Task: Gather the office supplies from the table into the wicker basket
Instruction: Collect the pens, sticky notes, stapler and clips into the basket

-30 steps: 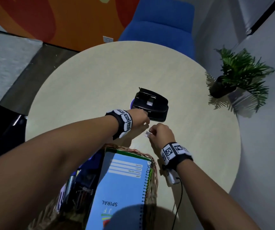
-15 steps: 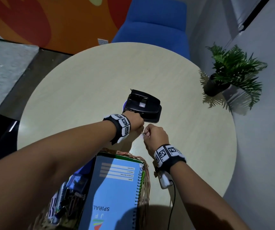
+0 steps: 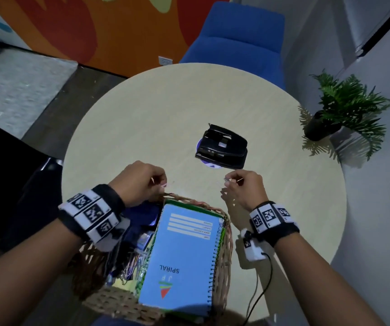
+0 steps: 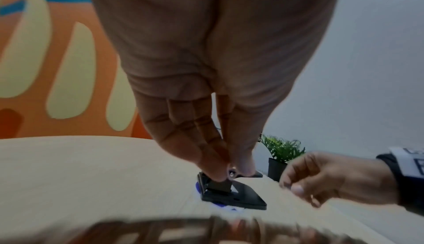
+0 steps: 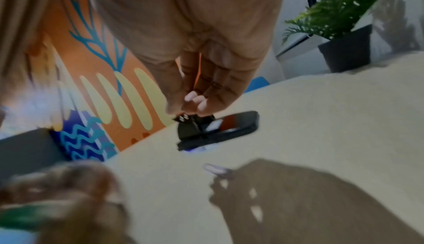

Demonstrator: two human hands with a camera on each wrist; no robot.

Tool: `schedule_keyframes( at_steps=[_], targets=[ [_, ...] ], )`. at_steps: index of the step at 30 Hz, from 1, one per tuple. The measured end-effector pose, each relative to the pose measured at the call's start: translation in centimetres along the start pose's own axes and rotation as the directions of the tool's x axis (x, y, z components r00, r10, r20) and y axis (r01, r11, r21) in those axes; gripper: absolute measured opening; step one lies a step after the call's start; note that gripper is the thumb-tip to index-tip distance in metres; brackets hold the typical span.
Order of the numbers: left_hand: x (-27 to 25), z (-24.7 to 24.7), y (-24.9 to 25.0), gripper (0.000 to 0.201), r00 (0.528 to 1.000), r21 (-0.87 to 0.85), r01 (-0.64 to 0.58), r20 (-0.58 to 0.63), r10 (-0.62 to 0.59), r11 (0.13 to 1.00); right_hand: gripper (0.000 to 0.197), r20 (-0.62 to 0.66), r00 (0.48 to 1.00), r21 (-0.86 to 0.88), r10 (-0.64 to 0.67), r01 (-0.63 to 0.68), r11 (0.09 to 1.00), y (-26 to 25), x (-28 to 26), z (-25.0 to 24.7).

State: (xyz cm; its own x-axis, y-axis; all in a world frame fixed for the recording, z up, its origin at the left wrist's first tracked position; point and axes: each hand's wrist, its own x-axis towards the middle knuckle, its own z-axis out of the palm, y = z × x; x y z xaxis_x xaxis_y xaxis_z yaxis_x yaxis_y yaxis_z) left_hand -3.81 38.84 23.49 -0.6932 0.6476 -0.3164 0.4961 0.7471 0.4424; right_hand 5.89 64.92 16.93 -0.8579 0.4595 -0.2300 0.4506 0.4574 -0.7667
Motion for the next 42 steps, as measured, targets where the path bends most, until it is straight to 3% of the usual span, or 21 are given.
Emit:
schedule_keyframes(
  at_steps=[5, 12, 14, 19, 21, 23, 25, 28, 30, 32, 36, 39, 42],
  targets=[
    [-6.8, 3.0, -3.8, 0.017, 0.992, -0.118, 0.106, 0.077, -0.097, 0.987, 0.010, 0.207, 0.970, 0.029, -0.129, 0.126, 0.992, -4.6, -4.5, 0.5],
    [-9.5, 5.5, -6.2, 0.017, 0.962, -0.007, 0.165, 0.220, -0.159, 0.986, 0.011, 0.494, 0.833, 0.008, -0.249, 0.282, 0.959, -8.6, -9.8, 6.9],
    [-9.8, 5.5, -6.6, 0.019, 0.965, 0.020, 0.166, 0.200, -0.167, 0.986, 0.014, 0.561, 0.782, -0.008, -0.270, 0.332, 0.943, -9.3, -10.8, 8.6],
    [-9.8, 4.5, -7.4, 0.020, 0.982, -0.089, 0.187, 0.017, -0.186, 0.978, 0.020, 0.693, 0.674, -0.057, -0.256, 0.404, 0.913, -10.6, -12.9, 11.2],
    [-9.8, 4.2, -7.5, 0.022, 0.980, -0.106, 0.191, -0.034, -0.196, 0.976, 0.019, 0.719, 0.651, -0.064, -0.242, 0.409, 0.910, -10.9, -13.2, 11.3],
    [-9.9, 4.1, -7.5, 0.022, 0.980, -0.117, 0.172, -0.084, -0.182, 0.978, 0.019, 0.683, 0.695, -0.099, -0.225, 0.393, 0.914, -10.8, -12.6, 10.5],
    [-10.2, 4.0, -7.4, 0.021, 0.980, -0.132, 0.148, -0.116, -0.163, 0.980, 0.019, 0.582, 0.783, -0.123, -0.220, 0.353, 0.928, -10.3, -11.3, 8.7],
    [-10.5, 3.9, -6.9, 0.023, 0.982, -0.130, 0.119, -0.129, -0.136, 0.984, 0.014, 0.338, 0.928, -0.135, -0.156, 0.212, 0.968, -8.6, -8.1, 5.4],
    [-10.7, 3.8, -6.2, 0.023, 0.984, -0.115, 0.092, -0.141, -0.108, 0.989, 0.011, 0.146, 0.985, -0.229, -0.088, 0.120, 0.966, -6.3, -5.2, 3.5],
    [-10.6, 3.8, -5.4, 0.022, 0.985, -0.123, 0.084, -0.142, -0.101, 0.989, 0.012, 0.043, 0.999, -0.307, 0.006, 0.008, 0.952, -3.8, -2.3, 2.1],
    [-10.4, 3.8, -3.7, 0.022, 0.988, -0.102, 0.079, -0.125, -0.092, 0.992, 0.016, 0.089, 0.983, -0.416, 0.161, -0.110, 0.903, -0.1, 1.7, 1.8],
    [-10.2, 3.8, -2.6, 0.022, 0.987, -0.080, 0.075, -0.136, -0.086, 0.994, 0.024, 0.103, 0.981, -0.455, 0.166, -0.102, 0.884, 1.3, 2.8, 2.9],
    [-10.1, 3.7, -1.8, 0.023, 0.983, -0.081, 0.088, -0.152, -0.099, 0.993, 0.018, 0.043, 0.990, -0.452, 0.135, -0.101, 0.886, 2.0, 3.1, 3.9]
  ],
)
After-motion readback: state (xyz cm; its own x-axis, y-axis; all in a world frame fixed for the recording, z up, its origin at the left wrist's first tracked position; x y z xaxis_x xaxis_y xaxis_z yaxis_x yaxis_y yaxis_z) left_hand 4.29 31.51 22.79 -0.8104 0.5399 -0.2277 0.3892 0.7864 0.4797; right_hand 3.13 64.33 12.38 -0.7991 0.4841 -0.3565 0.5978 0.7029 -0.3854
